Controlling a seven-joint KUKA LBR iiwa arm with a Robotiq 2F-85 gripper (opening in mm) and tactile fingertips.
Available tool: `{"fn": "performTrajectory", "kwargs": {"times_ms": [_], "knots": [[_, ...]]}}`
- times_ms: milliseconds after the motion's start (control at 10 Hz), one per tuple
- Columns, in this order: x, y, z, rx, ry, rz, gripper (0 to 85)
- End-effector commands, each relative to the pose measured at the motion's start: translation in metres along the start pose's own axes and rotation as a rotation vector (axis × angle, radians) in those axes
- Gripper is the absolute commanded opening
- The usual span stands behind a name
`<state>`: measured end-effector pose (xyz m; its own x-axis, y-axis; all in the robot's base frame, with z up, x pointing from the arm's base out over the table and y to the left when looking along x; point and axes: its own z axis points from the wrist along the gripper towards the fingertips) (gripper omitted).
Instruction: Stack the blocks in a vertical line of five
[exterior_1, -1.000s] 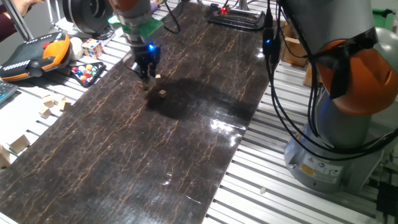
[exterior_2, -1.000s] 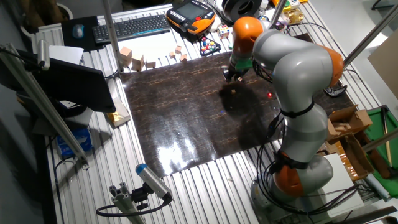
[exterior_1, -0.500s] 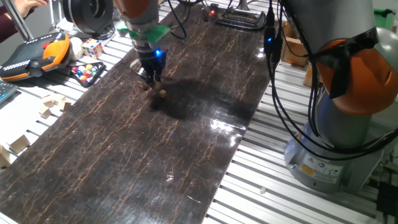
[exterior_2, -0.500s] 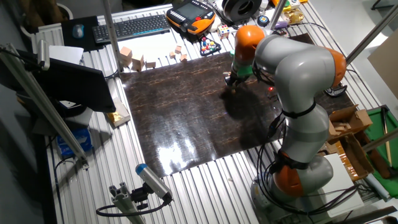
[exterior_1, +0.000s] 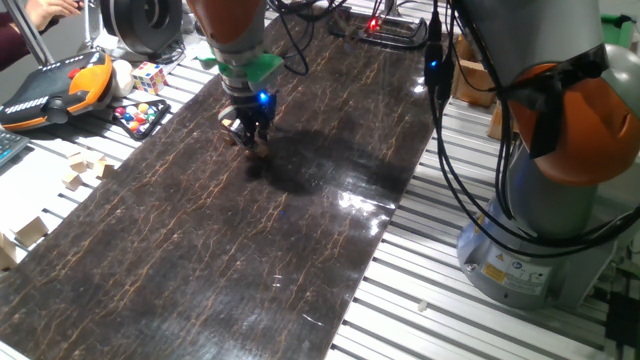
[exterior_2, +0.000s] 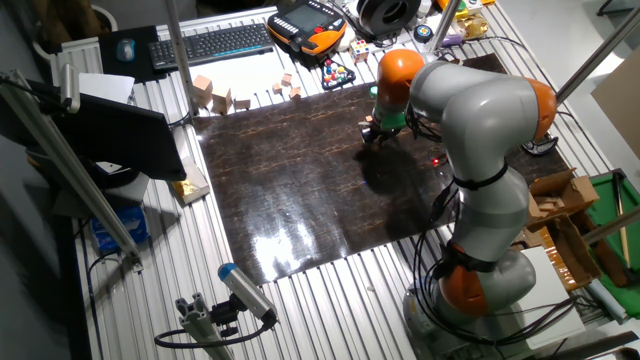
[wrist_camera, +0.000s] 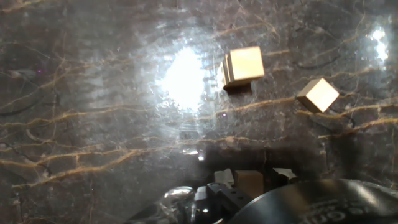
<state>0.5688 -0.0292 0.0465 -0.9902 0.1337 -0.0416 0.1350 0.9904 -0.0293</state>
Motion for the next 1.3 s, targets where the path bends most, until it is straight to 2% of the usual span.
{"fn": "performTrajectory", "kwargs": {"times_ms": [0,500,1200], "knots": [[0.002,0.000,0.002,-0.002,0.000,0.004,39.3],[0.002,0.001,0.008,0.000,0.006,-0.001,38.0],[0.001,0.004,0.013,-0.007,0.004,-0.013,31.0]]}}
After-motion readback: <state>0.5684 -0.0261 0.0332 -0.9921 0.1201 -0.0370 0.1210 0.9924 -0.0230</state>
